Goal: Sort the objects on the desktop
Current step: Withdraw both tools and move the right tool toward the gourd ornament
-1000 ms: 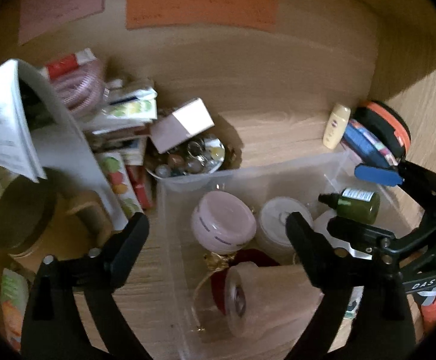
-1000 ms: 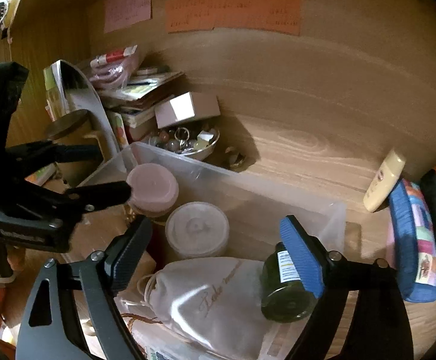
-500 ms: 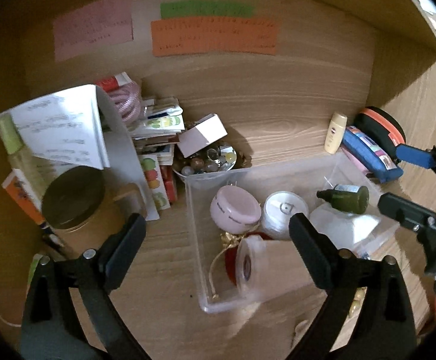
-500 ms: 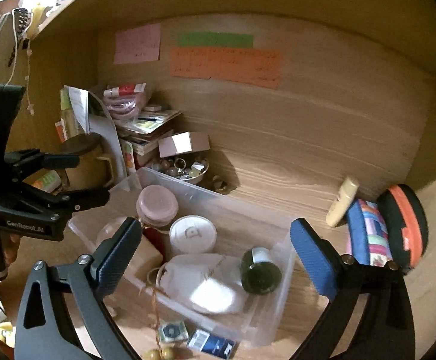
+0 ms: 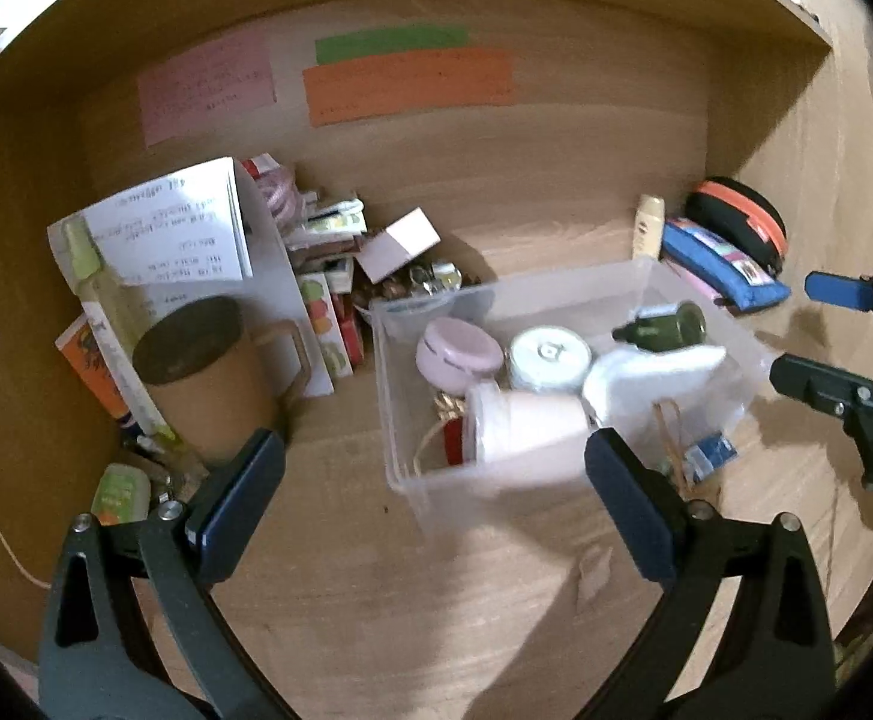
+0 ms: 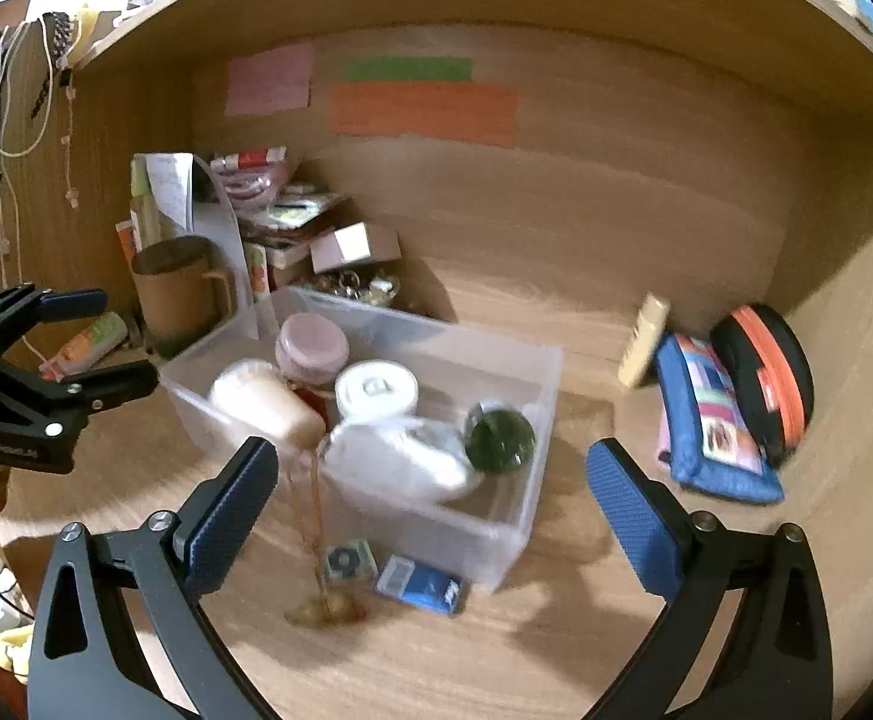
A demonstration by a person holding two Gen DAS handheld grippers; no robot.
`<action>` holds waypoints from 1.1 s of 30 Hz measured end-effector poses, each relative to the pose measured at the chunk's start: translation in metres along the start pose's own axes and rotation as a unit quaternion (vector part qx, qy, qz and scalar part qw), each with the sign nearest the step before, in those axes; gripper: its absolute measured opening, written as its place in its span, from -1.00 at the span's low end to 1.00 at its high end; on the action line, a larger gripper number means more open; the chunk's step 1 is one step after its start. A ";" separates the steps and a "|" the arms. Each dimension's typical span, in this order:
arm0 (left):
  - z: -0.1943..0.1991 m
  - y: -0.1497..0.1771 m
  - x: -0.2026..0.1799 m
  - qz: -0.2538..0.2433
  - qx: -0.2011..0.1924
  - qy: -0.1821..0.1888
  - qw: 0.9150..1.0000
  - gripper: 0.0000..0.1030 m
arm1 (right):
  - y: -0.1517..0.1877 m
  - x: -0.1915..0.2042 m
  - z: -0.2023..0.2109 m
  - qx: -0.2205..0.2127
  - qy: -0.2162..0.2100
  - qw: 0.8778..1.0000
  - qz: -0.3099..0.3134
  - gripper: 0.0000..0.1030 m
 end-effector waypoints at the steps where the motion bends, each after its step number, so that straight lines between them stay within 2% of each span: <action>1: 0.000 0.003 -0.002 -0.003 0.001 0.000 1.000 0.97 | 0.004 -0.001 0.001 0.003 0.002 1.000 -0.002 0.99; 7: -0.003 0.028 -0.018 -0.018 0.019 0.015 1.000 0.97 | 0.029 0.003 0.003 0.026 -0.006 1.000 -0.009 0.99; 12: -0.011 0.048 -0.034 -0.035 0.035 0.036 0.998 0.97 | 0.053 0.011 -0.005 0.055 -0.035 0.998 -0.019 0.99; 15: -0.017 0.056 -0.042 -0.039 0.046 0.049 0.997 0.97 | 0.066 0.019 -0.014 0.074 -0.053 0.996 -0.026 0.94; 17: -0.020 0.061 -0.047 -0.039 0.055 0.065 0.996 0.97 | 0.072 0.025 -0.020 0.086 -0.065 0.994 -0.028 0.85; 18: -0.021 0.063 -0.049 -0.038 0.056 0.068 0.995 0.94 | 0.076 0.028 -0.023 0.092 -0.073 0.993 -0.029 0.74; 19: -0.022 0.065 -0.050 -0.039 0.056 0.070 0.995 0.84 | 0.078 0.030 -0.026 0.097 -0.076 0.992 -0.029 0.61; 22: -0.025 0.068 -0.055 -0.045 0.066 0.083 0.993 0.51 | 0.083 0.034 -0.034 0.114 -0.087 0.989 -0.031 0.47; 25: -0.028 0.070 -0.059 -0.050 0.072 0.091 0.992 0.43 | 0.086 0.036 -0.040 0.125 -0.095 0.987 -0.031 0.30; 30: -0.031 0.070 -0.067 -0.063 0.082 0.113 0.988 0.28 | 0.087 0.042 -0.050 0.141 -0.101 0.985 -0.017 0.14; 32: -0.034 0.071 -0.070 -0.067 0.091 0.118 0.987 0.18 | 0.087 0.044 -0.053 0.147 -0.102 0.984 -0.011 0.10; 33: -0.037 0.072 -0.073 -0.070 0.099 0.125 0.985 0.07 | 0.087 0.045 -0.055 0.151 -0.105 0.983 -0.008 0.07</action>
Point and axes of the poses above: each gripper's, at about its wrist camera, not at the fingertips, and z roughly against the way its jaws point, x to its left, y to its underside, the point moved 7 cm from there along -z, roughly the way its jaws point, and after that the axes turned 9 degrees about -y, right-handed, at the moved point
